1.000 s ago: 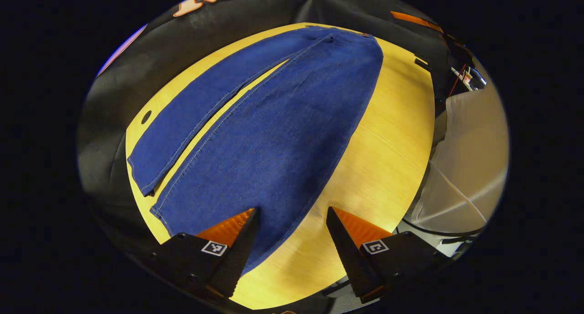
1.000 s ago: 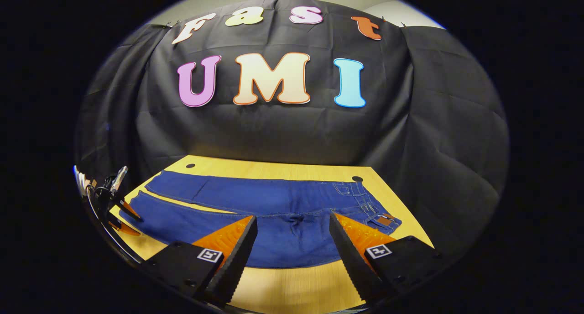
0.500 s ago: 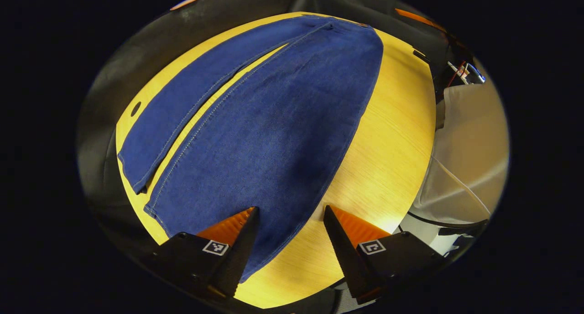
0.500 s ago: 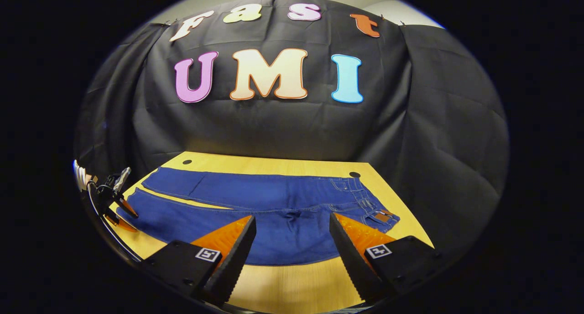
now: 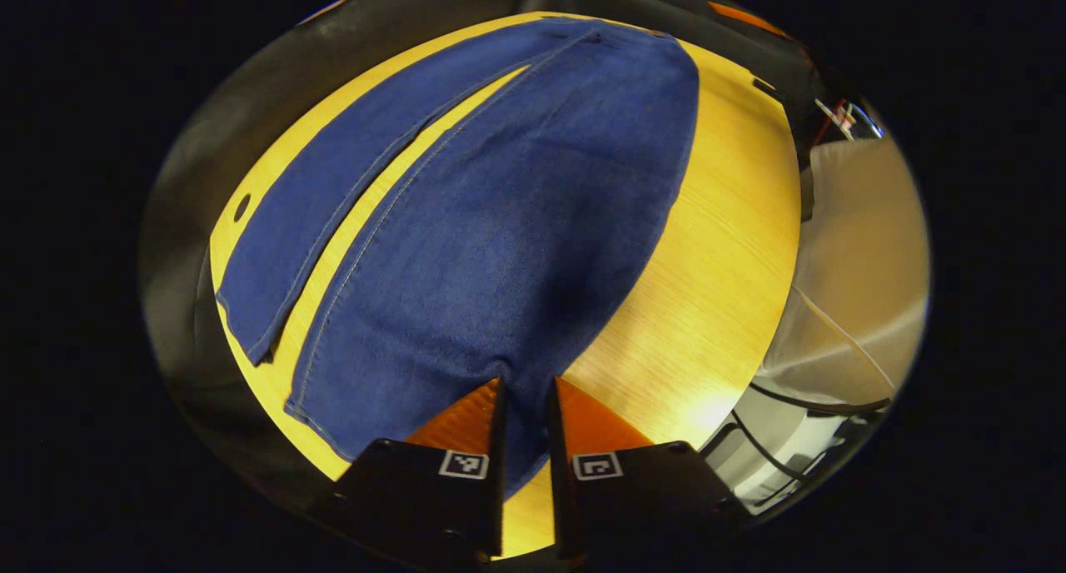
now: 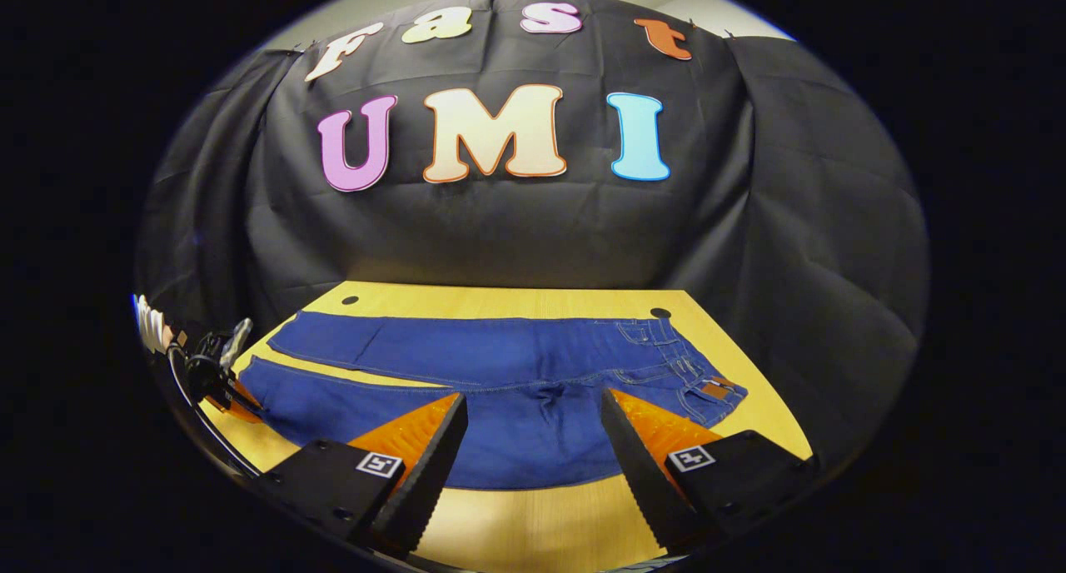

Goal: Grasp the waist and the cuffs of the jeans and fold them to make the two legs overlap; first hold the waist and fold one-third of the jeans toward the cuffs, then hold the cuffs and fold the remaining one-third in the same direction to finish folding.

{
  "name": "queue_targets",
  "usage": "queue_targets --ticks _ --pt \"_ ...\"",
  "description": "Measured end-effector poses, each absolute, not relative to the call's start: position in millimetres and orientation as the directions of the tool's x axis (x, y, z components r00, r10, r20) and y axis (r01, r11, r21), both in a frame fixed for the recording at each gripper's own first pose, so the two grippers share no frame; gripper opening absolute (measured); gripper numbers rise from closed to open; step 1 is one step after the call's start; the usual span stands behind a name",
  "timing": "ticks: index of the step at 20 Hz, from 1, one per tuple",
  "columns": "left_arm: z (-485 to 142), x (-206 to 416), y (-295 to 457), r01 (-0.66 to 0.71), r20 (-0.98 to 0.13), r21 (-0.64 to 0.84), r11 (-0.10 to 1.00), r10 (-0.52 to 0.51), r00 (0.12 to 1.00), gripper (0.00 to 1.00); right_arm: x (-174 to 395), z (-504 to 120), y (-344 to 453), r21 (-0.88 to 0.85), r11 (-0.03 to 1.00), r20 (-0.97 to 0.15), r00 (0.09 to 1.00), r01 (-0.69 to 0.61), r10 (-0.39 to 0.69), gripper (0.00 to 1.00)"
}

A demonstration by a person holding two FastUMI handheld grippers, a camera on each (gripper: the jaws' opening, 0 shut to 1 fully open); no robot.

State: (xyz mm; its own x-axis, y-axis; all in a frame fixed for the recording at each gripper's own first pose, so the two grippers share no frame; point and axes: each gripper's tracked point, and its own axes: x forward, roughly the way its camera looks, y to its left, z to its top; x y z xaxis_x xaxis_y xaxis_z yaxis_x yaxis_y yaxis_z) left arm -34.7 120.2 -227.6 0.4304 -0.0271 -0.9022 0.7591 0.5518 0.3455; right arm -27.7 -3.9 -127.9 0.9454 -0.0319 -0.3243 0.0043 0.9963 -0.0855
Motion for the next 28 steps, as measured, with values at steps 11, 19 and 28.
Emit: queue_targets --ticks 11,19,28 --pt "-228.8 -32.8 118.4 0.727 -0.904 0.343 0.595 -0.002 0.428 0.0 -20.5 -164.3 -20.5 -0.116 0.984 -0.448 0.891 -0.137 0.071 0.98" --pt "-229.6 -31.7 117.8 0.666 -0.907 0.347 0.661 0.056 0.418 0.0 -11.6 -234.9 -110.3 -0.255 0.867 -0.72 0.683 -0.428 0.126 1.0" --pt "-230.7 -30.2 119.8 0.617 -0.907 0.372 0.694 0.129 0.401 0.0 2.2 -300.7 -139.7 -0.208 0.771 -0.868 0.478 -0.602 0.139 1.0"
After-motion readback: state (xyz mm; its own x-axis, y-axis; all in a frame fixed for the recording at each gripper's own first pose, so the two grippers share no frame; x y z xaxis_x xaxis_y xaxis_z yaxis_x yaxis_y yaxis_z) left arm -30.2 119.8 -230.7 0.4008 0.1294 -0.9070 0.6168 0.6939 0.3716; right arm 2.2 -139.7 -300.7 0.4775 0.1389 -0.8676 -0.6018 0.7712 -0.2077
